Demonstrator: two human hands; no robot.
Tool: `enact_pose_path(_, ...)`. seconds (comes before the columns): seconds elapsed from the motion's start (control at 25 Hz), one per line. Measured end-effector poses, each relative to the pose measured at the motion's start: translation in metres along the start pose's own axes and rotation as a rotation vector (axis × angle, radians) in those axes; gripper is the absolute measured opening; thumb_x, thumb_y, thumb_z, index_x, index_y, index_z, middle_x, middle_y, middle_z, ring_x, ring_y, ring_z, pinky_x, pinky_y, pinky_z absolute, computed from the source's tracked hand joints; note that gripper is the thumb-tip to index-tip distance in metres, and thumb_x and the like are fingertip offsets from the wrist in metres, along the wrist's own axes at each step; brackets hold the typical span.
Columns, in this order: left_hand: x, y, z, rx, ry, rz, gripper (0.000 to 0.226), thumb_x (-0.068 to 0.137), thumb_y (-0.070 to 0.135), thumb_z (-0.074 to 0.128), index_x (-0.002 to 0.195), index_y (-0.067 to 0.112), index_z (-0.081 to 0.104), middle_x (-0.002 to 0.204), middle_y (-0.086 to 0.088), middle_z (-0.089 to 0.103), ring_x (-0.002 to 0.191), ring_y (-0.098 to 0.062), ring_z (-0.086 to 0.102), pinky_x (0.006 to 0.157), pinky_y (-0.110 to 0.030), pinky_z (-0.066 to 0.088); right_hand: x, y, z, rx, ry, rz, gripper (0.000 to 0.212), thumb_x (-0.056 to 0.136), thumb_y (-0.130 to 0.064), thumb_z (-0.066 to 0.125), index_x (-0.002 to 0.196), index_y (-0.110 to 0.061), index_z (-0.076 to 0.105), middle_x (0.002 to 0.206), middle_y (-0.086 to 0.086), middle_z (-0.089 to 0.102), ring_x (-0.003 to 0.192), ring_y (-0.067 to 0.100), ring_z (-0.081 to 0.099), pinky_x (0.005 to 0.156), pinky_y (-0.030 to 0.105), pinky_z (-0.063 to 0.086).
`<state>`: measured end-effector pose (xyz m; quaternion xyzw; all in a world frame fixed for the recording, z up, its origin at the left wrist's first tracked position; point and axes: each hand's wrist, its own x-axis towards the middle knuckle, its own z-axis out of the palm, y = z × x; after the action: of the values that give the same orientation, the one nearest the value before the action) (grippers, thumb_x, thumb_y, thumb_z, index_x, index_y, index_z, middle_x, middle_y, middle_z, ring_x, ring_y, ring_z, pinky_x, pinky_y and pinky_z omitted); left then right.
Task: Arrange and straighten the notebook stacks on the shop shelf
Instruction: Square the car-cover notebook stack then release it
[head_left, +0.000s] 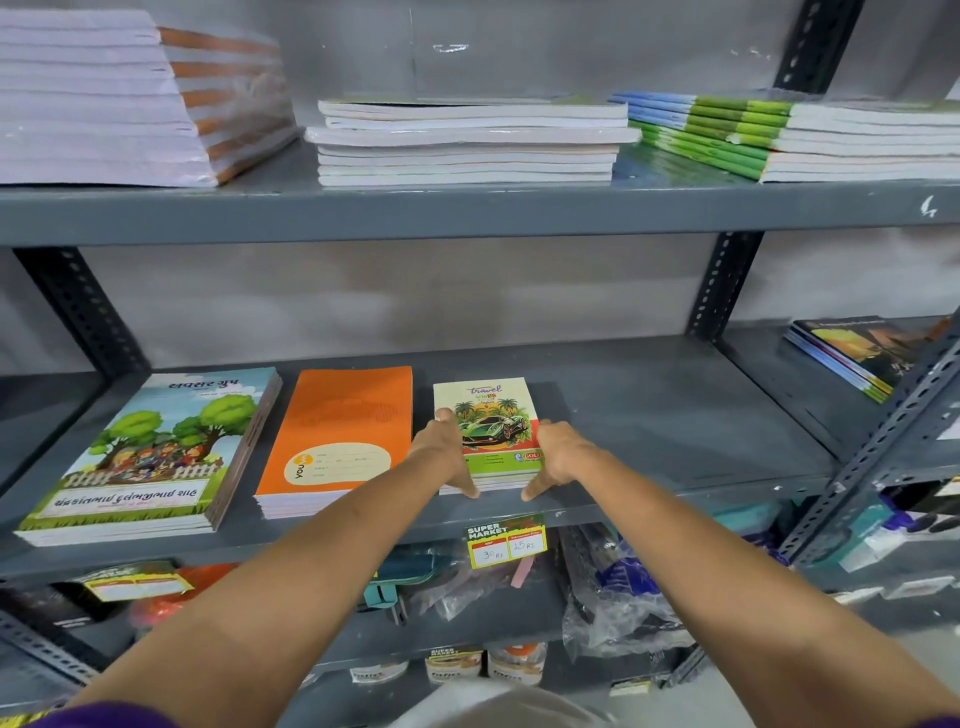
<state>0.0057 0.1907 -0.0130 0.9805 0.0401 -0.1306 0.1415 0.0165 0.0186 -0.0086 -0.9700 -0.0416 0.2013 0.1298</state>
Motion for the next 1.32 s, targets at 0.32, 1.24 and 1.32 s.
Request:
enact_pose_path(0.32,0.005,-0.001,-0.021,0.115,-0.053,0.056,0.089,0.056,0.046,0.088,0.126,0.009,0.047,0.114,-0.005,0.058,0.104,-0.021,0.055,0.076,-0.028,0.047,-0.005,-0.005,-0.006,-0.181,0.081,-0.146,0.114,0.052,-0.034,0.092,0.143,-0.017,0.026,0.136,0.008,0.04,0.127,0.029,0.039,0.1,0.048,0.044)
enact_pose_path(1.24,-0.129,-0.036,-0.122,0.127,0.431,0.27,0.064,0.082,0.035,0.069,0.129,0.005,0.038,0.129,-0.016,0.049,0.117,-0.034,0.05,0.09,-0.043,0.045,-0.122,-0.053,-0.058,-0.264,0.396,-0.172,0.07,0.078,-0.042,0.073,0.133,-0.011,0.042,0.13,0.009,0.044,0.122,0.03,0.045,0.091,0.043,0.047)
enact_pose_path(1.32,-0.165,-0.045,-0.139,0.227,0.559,0.33,0.056,0.084,0.035,0.065,0.127,0.007,0.041,0.129,-0.013,0.049,0.117,-0.032,0.05,0.086,-0.044,0.047,-0.154,-0.072,-0.069,-0.304,0.476,-0.237,0.062,0.08,-0.043,0.07,0.128,-0.011,0.047,0.125,0.009,0.047,0.116,0.03,0.05,0.086,0.043,0.05)
